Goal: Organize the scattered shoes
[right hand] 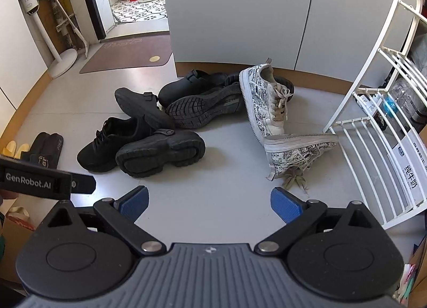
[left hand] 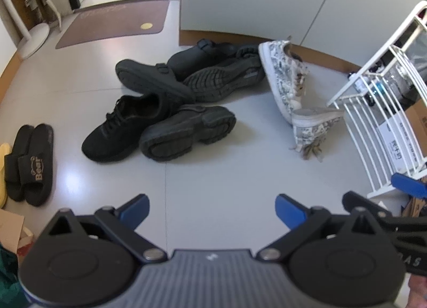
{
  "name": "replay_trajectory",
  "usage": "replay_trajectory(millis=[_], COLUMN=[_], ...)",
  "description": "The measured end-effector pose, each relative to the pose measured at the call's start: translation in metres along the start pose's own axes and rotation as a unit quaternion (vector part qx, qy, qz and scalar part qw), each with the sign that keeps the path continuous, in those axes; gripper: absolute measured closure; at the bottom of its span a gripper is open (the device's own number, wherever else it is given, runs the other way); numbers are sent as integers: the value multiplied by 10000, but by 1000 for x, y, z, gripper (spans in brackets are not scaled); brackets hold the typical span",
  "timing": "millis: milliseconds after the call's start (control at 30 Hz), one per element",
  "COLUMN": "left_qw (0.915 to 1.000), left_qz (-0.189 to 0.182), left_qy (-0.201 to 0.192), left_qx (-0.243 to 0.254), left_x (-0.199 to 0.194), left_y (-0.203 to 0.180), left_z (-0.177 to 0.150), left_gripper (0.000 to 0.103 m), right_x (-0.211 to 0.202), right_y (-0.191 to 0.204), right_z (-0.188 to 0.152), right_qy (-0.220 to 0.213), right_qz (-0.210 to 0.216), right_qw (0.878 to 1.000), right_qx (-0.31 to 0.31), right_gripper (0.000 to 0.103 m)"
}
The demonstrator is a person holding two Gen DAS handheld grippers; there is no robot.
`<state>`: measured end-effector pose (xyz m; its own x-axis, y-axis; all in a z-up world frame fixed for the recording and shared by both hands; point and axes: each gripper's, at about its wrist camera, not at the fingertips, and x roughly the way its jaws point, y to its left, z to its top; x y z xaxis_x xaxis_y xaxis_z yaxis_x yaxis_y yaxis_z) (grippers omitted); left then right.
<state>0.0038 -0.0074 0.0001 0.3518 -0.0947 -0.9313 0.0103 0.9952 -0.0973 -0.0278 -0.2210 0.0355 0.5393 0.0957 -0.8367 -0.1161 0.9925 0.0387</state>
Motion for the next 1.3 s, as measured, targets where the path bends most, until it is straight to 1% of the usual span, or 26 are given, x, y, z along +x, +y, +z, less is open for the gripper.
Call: replay_trajectory(millis=[233,300,333,433,733,867,933,1033,1167,1300], left_qw=[9999,9996,9996,9997,9988,9989,9987,9988,9989,9983], left_qz=[52,-146,-152,-151,-398,-390,-435,-424,-431,-528], left_qy=[-119,-229,-225,-202,-281,-258,-252,-238,-150,-203], left_qx=[93,26,17,-7,-53,-5,-12,22,-59,-109], left_x=[3,-3,-2,1,0,-1,-3,-2,3,1], left_y=[-10,7,7,5,-8,-16,-17,-16,-12,-11], left_z=[5,-8,-8,-6,3,8,9,9,11,10], left_gripper=[3,3,3,5,7,8,8,8,8,7], right_x=[-1,-1,-1,-1,-2,-1,1,4,1,-1], right_y=[-5,-7,-7,-9,-16,-20,-22,-21,-16,-14], right_z=[-1,-1,-1,-2,-3,-2,-4,-3,-1,4], right_qy=[-63,-81,-90,-117,-199,-262,-357,-339,-371,-469], right_qz=[-64,-83,-92,-120,-202,-234,-212,-153,18,8], right_qw=[9999,9999,9999,9998,9995,9991,9986,9985,9986,9983], right_qx=[52,67,74,96,163,223,318,403,372,335], right_gripper=[3,3,3,3,3,3,3,3,3,3])
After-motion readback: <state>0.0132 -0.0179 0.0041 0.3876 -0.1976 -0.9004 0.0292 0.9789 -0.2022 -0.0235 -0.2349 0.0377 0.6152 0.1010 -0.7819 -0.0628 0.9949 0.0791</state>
